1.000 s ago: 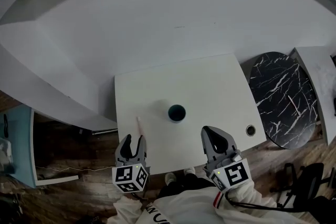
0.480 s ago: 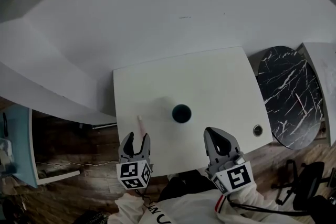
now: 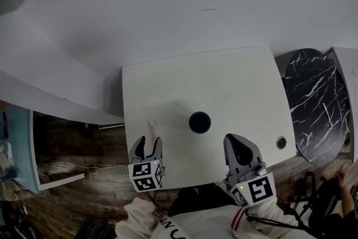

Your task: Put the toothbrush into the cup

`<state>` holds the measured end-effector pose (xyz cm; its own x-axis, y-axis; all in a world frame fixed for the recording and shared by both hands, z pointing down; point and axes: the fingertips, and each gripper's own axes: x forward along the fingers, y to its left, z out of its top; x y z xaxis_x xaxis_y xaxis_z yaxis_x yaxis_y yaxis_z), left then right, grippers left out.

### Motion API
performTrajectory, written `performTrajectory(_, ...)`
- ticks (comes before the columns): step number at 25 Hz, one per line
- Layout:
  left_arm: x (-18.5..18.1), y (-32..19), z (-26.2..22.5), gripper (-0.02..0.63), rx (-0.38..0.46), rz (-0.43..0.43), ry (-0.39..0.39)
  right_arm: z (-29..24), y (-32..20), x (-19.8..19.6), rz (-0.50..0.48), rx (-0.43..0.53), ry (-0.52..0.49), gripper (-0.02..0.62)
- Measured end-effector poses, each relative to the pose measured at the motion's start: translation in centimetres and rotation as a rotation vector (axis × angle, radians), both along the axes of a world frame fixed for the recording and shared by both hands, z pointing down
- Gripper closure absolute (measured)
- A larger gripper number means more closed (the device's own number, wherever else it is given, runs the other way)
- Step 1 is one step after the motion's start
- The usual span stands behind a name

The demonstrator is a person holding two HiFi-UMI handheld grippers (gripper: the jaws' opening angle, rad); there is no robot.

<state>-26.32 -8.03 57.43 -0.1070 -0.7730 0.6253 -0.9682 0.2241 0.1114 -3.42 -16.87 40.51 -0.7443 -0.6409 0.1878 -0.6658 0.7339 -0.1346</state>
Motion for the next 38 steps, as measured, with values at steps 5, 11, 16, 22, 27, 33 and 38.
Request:
performTrajectory(5, -1.5, -0.7, 2.1, 0.396, -0.055, -0.022, -0.013, 0.7, -0.5, 0.1, 0.008, -0.013, 0.012, 0.592)
performTrajectory(11, -1.9, -1.1, 4.0, 0.396, -0.113, -0.023, 0.002, 1.4, -1.1, 0.1, 0.015, -0.025, 0.020, 0.592)
performTrajectory(16, -2.0, -1.1, 5.8, 0.397, -0.159, -0.025, 0.022, 1.9, -1.4, 0.1, 0.019, -0.033, 0.021, 0.592)
performTrajectory(22, -1.7, -0.9, 7.2, 0.397, -0.201, -0.032, 0.047, 2.3, -1.8, 0.5, 0.029, -0.042, 0.024, 0.592)
performTrajectory(27, -1.9, -0.7, 8.1, 0.399, -0.225, -0.051, 0.060, 2.7, -2.2, 0.7, 0.036, -0.051, 0.027, 0.592)
performTrajectory(33, -1.9, -0.4, 8.5, 0.413, -0.242, -0.059, 0.060, 2.9, -2.4, 0.9, 0.042, -0.055, 0.026, 0.592)
performTrajectory(38, -1.9, -0.1, 9.0, 0.436, -0.255, -0.063, 0.064, 2.9, -2.5, 0.9, 0.045, -0.054, 0.025, 0.592)
